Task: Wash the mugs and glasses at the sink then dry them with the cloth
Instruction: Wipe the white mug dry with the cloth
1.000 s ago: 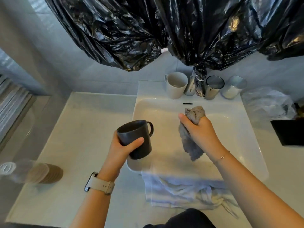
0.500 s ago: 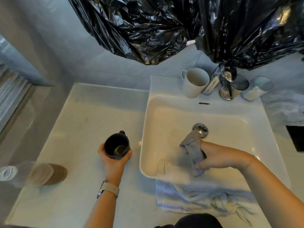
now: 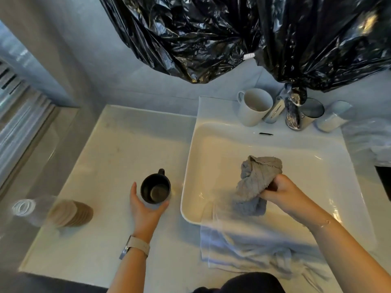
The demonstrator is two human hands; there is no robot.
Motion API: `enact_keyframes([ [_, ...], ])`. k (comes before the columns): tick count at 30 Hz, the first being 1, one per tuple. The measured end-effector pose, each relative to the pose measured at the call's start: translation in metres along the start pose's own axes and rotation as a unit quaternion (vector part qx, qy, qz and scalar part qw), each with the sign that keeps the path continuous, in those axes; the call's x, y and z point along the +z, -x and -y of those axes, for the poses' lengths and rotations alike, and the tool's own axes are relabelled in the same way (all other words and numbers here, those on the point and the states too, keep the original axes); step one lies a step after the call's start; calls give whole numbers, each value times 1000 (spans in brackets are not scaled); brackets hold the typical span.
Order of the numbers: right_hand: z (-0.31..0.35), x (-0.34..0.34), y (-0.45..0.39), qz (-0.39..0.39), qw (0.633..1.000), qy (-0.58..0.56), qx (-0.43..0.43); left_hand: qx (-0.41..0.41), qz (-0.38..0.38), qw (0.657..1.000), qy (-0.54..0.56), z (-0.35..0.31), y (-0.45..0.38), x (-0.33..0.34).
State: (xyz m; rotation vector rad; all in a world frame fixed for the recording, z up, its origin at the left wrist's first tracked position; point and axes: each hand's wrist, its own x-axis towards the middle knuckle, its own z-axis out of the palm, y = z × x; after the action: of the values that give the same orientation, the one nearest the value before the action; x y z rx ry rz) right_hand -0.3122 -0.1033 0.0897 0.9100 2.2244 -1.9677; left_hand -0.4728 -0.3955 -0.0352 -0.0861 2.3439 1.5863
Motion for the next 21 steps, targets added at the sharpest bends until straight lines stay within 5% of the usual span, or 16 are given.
enact_keyframes([
  [8, -9, -35, 13, -147, 981, -92, -89, 174, 81, 981, -32, -100, 33, 43],
  [12, -14, -75, 10, -61, 994, -83, -25, 216, 160, 962, -47, -159, 23, 104],
  [16, -27, -113, 0, 104, 985, 116, 79, 234, 209, 945, -95, -205, -2, 166],
  [21, -48, -136, -13, 51, 994, 78, 65, 176, 228, 953, -91, -235, -45, 234],
])
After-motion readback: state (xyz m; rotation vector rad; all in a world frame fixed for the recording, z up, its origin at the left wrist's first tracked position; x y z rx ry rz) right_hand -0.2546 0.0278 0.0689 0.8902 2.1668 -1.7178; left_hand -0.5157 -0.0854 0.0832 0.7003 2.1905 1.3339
